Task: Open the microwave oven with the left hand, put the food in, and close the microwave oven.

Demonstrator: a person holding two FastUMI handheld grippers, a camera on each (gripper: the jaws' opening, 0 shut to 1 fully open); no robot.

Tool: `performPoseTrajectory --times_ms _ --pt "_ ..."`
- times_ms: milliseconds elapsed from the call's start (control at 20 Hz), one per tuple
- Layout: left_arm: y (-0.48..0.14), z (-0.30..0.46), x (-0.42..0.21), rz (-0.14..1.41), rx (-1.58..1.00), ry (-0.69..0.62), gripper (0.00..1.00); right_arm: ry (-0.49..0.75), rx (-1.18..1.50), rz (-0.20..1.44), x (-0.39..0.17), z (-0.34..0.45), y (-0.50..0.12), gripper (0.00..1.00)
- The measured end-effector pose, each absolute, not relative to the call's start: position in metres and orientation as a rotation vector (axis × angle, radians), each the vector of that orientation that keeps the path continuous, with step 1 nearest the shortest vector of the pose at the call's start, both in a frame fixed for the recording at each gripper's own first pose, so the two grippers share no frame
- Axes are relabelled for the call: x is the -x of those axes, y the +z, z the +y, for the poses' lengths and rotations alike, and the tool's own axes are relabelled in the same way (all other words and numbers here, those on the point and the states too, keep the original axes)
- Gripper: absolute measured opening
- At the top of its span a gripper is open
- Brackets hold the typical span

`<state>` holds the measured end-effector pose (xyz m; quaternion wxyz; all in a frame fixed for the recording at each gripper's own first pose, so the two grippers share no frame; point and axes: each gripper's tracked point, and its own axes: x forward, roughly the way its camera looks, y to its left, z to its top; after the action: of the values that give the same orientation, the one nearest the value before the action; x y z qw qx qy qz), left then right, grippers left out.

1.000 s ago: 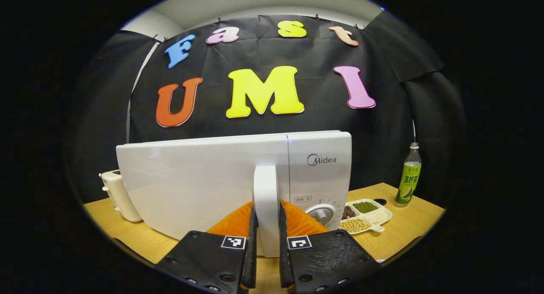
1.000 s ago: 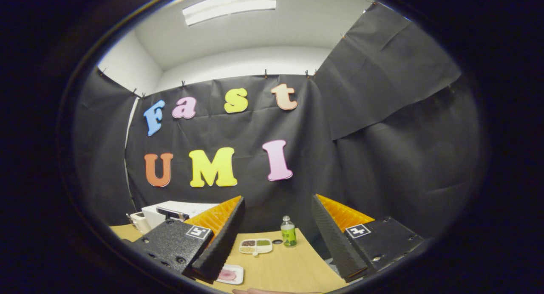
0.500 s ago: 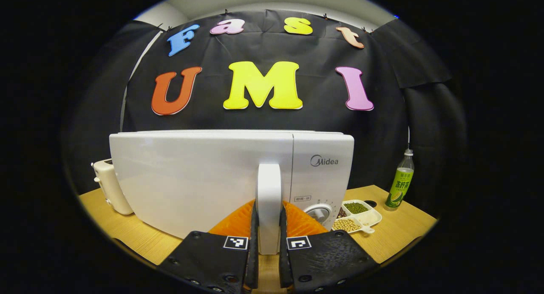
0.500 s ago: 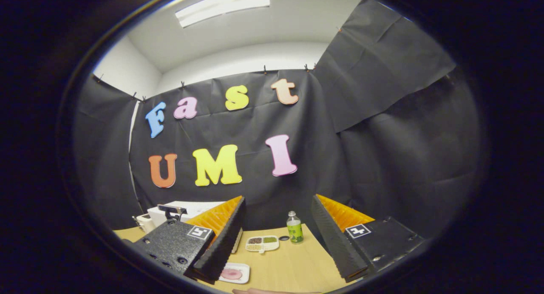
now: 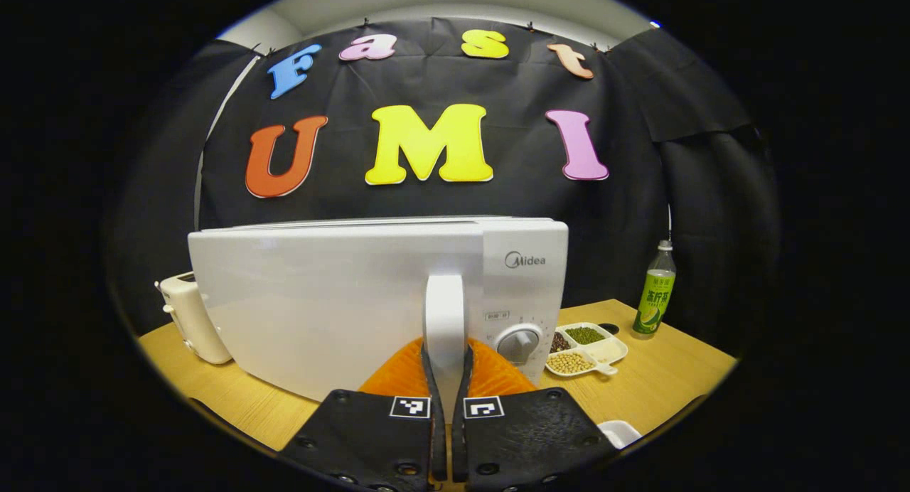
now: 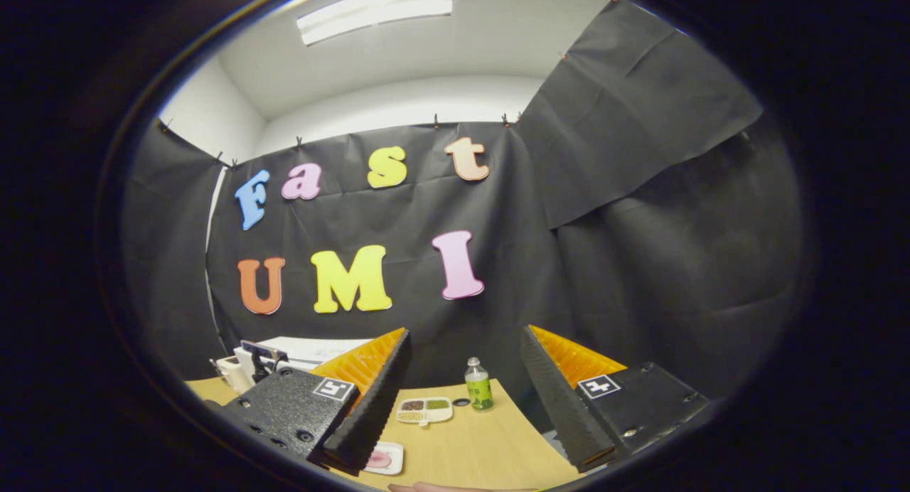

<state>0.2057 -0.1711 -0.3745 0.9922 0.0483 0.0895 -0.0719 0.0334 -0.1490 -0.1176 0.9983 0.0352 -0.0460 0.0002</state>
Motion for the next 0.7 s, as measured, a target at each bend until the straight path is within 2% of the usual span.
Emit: performPoseTrajectory --times_ms 200,700 --pt "-0.376 -0.16 -0.166 0.243 -0.036 -0.215 0.03 -0.011 -0.044 -0.068 -0.031 -0.141 -0.128 0.99" --pt "-0.36 -0.092 -0.076 0.232 -0.046 -0.303 0.03 0.061 -0.021 -0.022 -0.008 -0.08 -0.139 0.99"
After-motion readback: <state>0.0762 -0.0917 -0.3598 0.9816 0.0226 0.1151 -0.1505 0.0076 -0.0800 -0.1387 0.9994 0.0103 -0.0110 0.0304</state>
